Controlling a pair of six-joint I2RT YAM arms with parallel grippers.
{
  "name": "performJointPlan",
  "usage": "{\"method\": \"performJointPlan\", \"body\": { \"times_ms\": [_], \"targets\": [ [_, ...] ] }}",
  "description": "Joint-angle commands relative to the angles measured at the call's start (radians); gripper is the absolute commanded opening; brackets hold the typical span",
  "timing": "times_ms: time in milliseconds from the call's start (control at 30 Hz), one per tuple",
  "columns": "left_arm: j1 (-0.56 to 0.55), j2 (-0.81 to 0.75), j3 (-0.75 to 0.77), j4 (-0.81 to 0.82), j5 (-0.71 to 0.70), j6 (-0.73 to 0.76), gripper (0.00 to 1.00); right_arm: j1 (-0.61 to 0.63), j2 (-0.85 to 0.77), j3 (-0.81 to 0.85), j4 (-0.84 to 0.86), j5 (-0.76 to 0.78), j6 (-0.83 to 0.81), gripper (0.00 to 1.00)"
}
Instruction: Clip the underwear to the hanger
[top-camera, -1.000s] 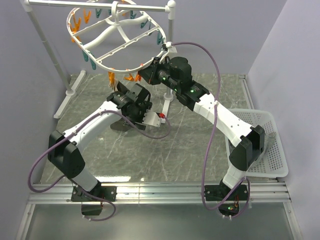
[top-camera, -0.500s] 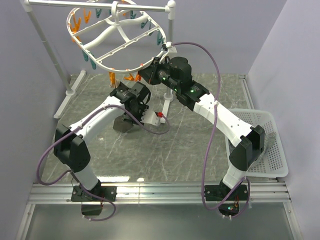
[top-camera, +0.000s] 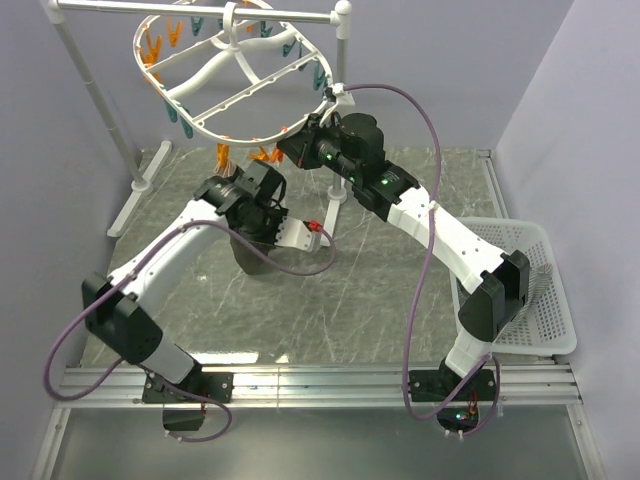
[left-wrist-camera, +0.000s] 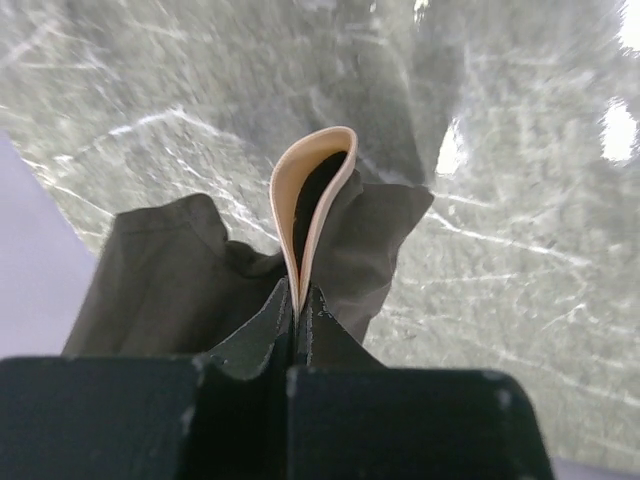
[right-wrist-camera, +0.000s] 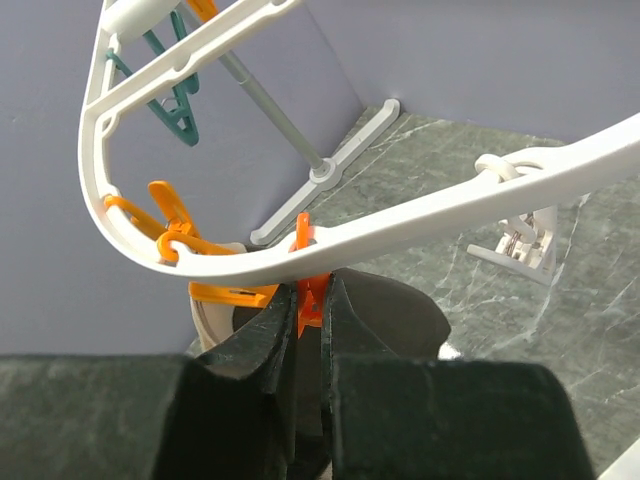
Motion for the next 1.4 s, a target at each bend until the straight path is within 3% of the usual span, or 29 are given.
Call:
{"method": "performJointPlan", "body": {
  "times_ms": [0,267,433,700,1000,1367],
  "targets": [
    [0.026,-0.108,-0.02,0.058,0.128,-0.02,0.0,-0.013,-0.019,0.012,0.013,0.022,0.009,0.0],
    [0.149,-0.177,-0.029,0.147,0.351,-0.289,0.0,-0.014,-0.025,0.007,0.017,0.034,0.006,0.0],
    [0.15,-0.259,-0.06,0.33,0.325,-0.502,0.0,-0.014,-0.024,0.007,0.014,0.034,0.008,0.0],
    [0.152,-0.213,0.047,0.348,0.25,-0.749,0.0,-0.014,-0.024,0.01,0.016,0.035,0.012,0.0],
    [0.152,-0.168,0.133,0.317,0.159,-0.856,0.0,-0.014,-0.044,-0.023,0.031,0.013,-0.041,0.0],
    [0.152,-0.118,0.207,0.291,0.106,-0.874,0.0,-0.014,-0.045,-0.037,0.04,0.013,-0.083,0.0]
  ]
}}
